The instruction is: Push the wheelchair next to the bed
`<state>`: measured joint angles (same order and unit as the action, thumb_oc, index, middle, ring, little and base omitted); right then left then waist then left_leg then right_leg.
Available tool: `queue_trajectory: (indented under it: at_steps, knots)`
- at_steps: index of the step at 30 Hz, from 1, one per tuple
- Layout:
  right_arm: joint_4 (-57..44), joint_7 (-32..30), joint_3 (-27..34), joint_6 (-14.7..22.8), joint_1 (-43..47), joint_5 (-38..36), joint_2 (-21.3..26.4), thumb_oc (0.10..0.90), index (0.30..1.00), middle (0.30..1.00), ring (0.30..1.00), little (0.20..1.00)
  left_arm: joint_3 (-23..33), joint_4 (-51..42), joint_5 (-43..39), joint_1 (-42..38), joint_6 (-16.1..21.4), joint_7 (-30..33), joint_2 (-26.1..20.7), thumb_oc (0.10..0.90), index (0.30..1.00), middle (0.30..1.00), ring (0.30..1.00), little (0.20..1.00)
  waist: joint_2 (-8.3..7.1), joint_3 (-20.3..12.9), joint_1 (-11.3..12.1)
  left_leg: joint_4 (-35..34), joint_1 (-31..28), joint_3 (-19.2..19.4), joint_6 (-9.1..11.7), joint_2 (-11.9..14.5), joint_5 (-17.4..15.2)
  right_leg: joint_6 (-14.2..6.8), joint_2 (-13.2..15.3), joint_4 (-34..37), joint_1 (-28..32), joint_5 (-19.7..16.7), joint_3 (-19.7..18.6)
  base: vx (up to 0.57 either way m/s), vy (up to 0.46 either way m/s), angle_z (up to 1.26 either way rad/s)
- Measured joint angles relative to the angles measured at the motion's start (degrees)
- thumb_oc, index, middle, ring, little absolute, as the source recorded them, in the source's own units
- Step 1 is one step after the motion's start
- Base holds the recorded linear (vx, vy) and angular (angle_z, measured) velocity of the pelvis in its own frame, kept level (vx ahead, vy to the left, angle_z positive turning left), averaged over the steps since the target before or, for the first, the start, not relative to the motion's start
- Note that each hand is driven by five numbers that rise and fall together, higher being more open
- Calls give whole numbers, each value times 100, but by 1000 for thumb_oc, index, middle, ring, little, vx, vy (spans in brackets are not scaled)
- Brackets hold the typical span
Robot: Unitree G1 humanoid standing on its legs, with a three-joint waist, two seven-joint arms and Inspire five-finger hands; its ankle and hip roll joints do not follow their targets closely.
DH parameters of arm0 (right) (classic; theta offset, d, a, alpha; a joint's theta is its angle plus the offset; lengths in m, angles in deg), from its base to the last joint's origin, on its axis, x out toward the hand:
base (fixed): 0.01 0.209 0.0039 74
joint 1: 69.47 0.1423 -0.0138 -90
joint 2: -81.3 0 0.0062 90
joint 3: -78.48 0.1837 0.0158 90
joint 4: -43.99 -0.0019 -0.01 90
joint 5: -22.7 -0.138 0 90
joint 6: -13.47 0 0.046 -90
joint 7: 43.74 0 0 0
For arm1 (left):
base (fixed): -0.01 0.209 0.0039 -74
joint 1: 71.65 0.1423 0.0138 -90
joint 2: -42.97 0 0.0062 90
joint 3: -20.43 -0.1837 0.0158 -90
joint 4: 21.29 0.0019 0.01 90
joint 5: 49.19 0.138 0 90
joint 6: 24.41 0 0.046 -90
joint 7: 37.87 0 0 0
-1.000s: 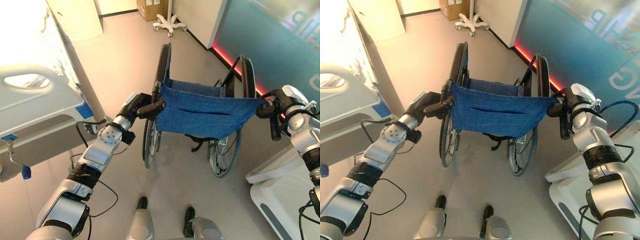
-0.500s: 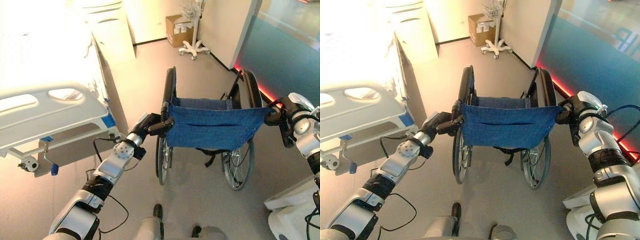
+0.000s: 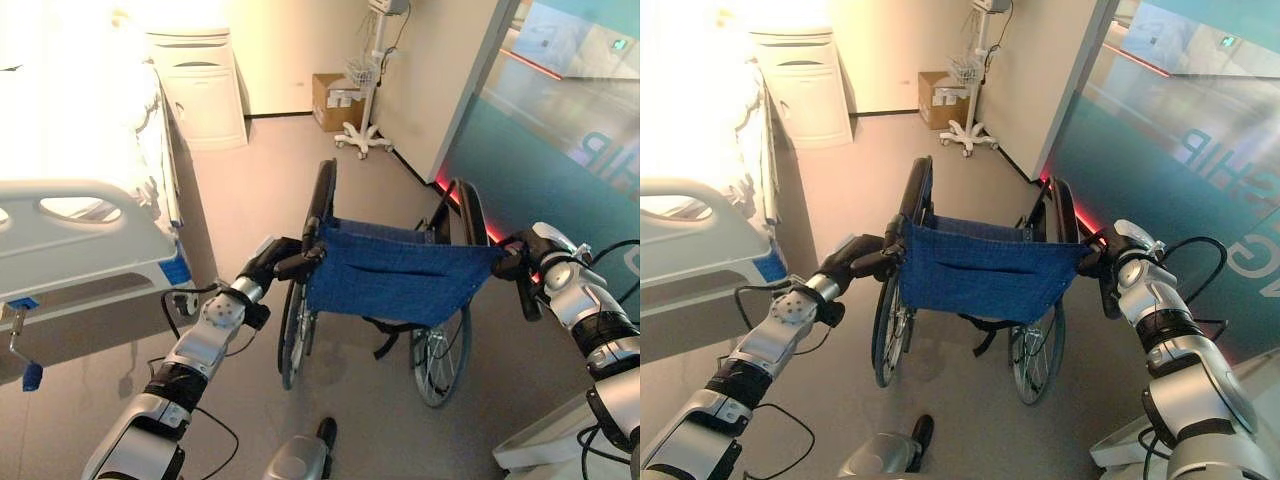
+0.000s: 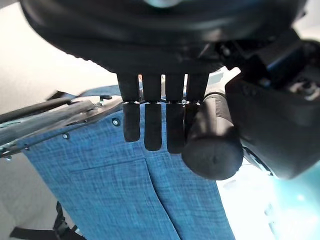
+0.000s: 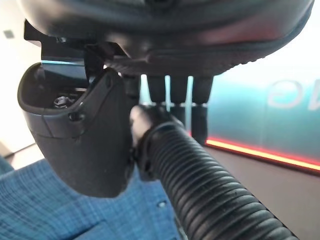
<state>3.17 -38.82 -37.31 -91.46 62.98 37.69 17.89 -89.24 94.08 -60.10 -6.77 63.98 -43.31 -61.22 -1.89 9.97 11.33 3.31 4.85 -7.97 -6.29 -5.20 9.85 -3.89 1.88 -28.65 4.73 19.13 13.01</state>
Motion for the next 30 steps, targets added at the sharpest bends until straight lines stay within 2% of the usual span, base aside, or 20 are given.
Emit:
queue_trajectory:
  at_steps: [2,4,5,6,7,8,9,10,11,12,14,15,16,17,19,20,21,23,25,30]
  knots:
    - [0,-44,13,172,122,-1,31,400,300,300,300,300,-1,0,0,-32,13,130,-49,400,300,300,300,300,188,80,-2,-106,-66,-440,83,23,39,49,21,555,-203,-2,-205,79,-270,-19]
    - [-8,-84,7,274,430,-25,84,400,300,300,300,300,-2,12,-1,-255,10,187,-168,400,300,300,300,300,352,230,-102,-97,77,-734,199,44,51,-172,26,1380,-452,-273,-526,119,-227,10]
    - [-14,-147,4,280,550,-26,92,400,300,300,300,300,-15,77,-1,-436,-6,190,-237,400,300,300,300,300,374,303,-204,-92,235,-727,358,63,-64,-254,-14,1855,-384,-812,-613,252,-343,66]
    - [-24,-207,5,280,586,-36,73,400,300,300,300,300,-13,103,-1,-577,-57,209,-286,400,300,300,300,300,156,361,-374,-13,311,-473,558,4,-317,-208,56,2427,-187,-1252,-600,324,-438,95]
    - [-19,-239,26,277,641,-82,85,400,300,300,300,300,-9,209,-5,-731,-48,204,-282,400,300,300,300,300,-117,554,-472,842,457,-8,436,-195,-453,-167,449,2444,-77,-1543,-243,324,-464,75]
    - [-18,-252,23,270,641,-98,81,400,300,300,300,300,-18,203,-5,-725,-53,214,-275,400,300,300,300,300,-193,601,-450,1320,520,201,337,-193,-643,-210,562,2383,-47,-1507,-142,310,-519,38]
    - [-82,-236,-23,233,605,-191,168,400,300,300,300,300,-17,154,-3,-659,-54,190,-255,400,300,300,300,300,-56,586,-415,1568,294,137,635,124,-1195,-243,476,2086,-50,-1399,-162,279,-536,15]
    - [-358,-258,-45,182,459,-205,366,400,300,300,300,300,1,133,-5,-665,-41,142,-198,400,300,300,300,300,143,624,-401,1251,118,-447,547,289,-1460,-184,346,1292,-400,-1173,-451,270,-580,19]
    - [-434,-277,-17,164,451,-211,418,400,300,300,300,300,37,47,-13,-650,-28,177,-142,400,300,300,300,300,227,654,-432,1108,47,-655,548,343,-1371,-155,290,847,-761,-1053,-663,197,-542,36]
    - [-483,-264,11,151,478,-249,506,400,300,300,300,300,40,-73,-12,-658,-45,218,-161,400,300,300,300,300,288,658,-455,833,-30,-991,659,412,-1183,-231,337,1080,-1018,-1083,-947,133,-458,33]
    - [-569,-245,-1,138,552,-401,483,400,300,300,300,300,32,-170,-12,-727,-43,210,-388,400,300,300,300,300,108,669,-567,777,132,-1247,780,348,-1128,-629,654,2140,-962,-1410,-1132,110,-553,54]
    - [-576,-263,1,132,571,-432,455,400,300,300,300,300,31,-121,-13,-818,-43,201,-397,400,300,300,300,300,13,674,-574,796,221,-1332,896,317,-1121,-648,734,2272,-972,-1432,-1090,227,-583,88]
    - [-582,-296,21,122,599,-462,468,400,300,300,300,300,21,-40,-17,-1013,-58,188,-414,400,300,300,300,300,-214,665,-618,829,424,-1309,969,348,-1184,-643,779,2433,-892,-1538,-1057,340,-420,94]
    - [-588,-299,44,76,672,-495,505,400,300,300,300,300,79,-32,-54,-1127,-76,274,-383,400,300,300,300,300,-241,686,-674,768,545,-1035,929,612,-1208,-601,708,2511,-875,-1905,-895,365,-311,102]
    - [-681,-297,47,-10,745,-502,544,400,300,300,300,300,134,-46,-53,-1160,-127,376,-310,400,300,300,300,300,-248,740,-837,989,554,-406,703,885,-1327,-445,726,2534,-800,-2001,-456,291,-217,83]
    - [-767,-297,41,-47,728,-502,586,400,300,300,300,300,137,-71,-53,-1088,-122,380,-290,400,300,300,300,300,-202,754,-861,1236,561,-175,707,934,-1354,-417,736,2536,-735,-1985,-318,228,-232,66]
    - [-944,-211,8,-92,702,-501,759,400,300,300,300,300,130,-175,-50,-870,-118,362,-261,400,300,300,300,300,119,706,-900,1063,275,92,700,1088,-1412,-383,628,2526,-596,-1932,-147,183,-234,50]
    - [-1128,-152,-9,-92,624,-479,1025,400,300,300,300,300,128,-320,-55,-634,-97,379,-59,400,300,300,300,300,299,697,-917,627,21,126,1081,1206,-1199,-352,534,2435,-548,-1848,-93,176,-222,35]
    - [-1085,-152,-9,-92,623,-414,1077,400,300,300,300,300,106,-360,-81,-548,-77,379,121,400,300,300,300,300,445,623,-904,599,-10,216,1130,1210,-1093,-331,514,2449,-480,-1787,1,196,-191,34]
    - [-763,-151,1,-80,649,-379,1049,400,300,300,300,300,24,-221,-114,-541,-78,394,420,400,300,300,300,300,467,614,-1025,413,-110,274,931,1226,-768,-230,422,2196,-305,-1457,-7,165,-138,47]
